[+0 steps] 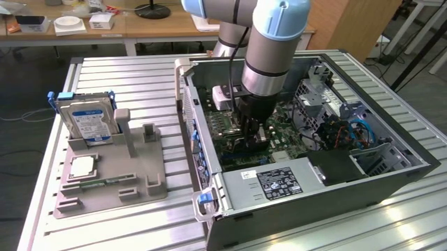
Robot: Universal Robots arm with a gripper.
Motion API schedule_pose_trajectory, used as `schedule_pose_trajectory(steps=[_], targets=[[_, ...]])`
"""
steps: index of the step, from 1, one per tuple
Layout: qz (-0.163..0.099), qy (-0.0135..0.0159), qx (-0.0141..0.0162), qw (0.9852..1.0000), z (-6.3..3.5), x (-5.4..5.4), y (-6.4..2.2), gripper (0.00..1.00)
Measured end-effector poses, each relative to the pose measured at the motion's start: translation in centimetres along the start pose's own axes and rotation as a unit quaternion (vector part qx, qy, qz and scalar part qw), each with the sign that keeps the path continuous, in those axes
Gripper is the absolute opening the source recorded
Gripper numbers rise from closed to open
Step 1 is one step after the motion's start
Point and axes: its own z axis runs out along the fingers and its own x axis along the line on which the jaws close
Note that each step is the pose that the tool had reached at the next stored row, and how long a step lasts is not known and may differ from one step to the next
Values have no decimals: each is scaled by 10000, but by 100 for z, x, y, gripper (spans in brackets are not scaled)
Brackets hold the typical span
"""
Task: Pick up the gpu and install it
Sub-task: 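Insert the gpu into the slot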
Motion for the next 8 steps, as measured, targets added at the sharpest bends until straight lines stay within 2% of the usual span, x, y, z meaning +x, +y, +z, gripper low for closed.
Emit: schedule_pose_trajectory(steps=[1, 2, 3, 5, 8], targets=[[1, 3, 6, 10000, 0, 0, 0, 26], [4, -7, 1, 10000, 6, -2, 4, 28], [8, -19, 8, 10000, 18, -3, 8, 28], [2, 0, 1, 10000, 1, -1, 1, 39], [1, 0, 1, 10000, 1, 0, 1, 45]])
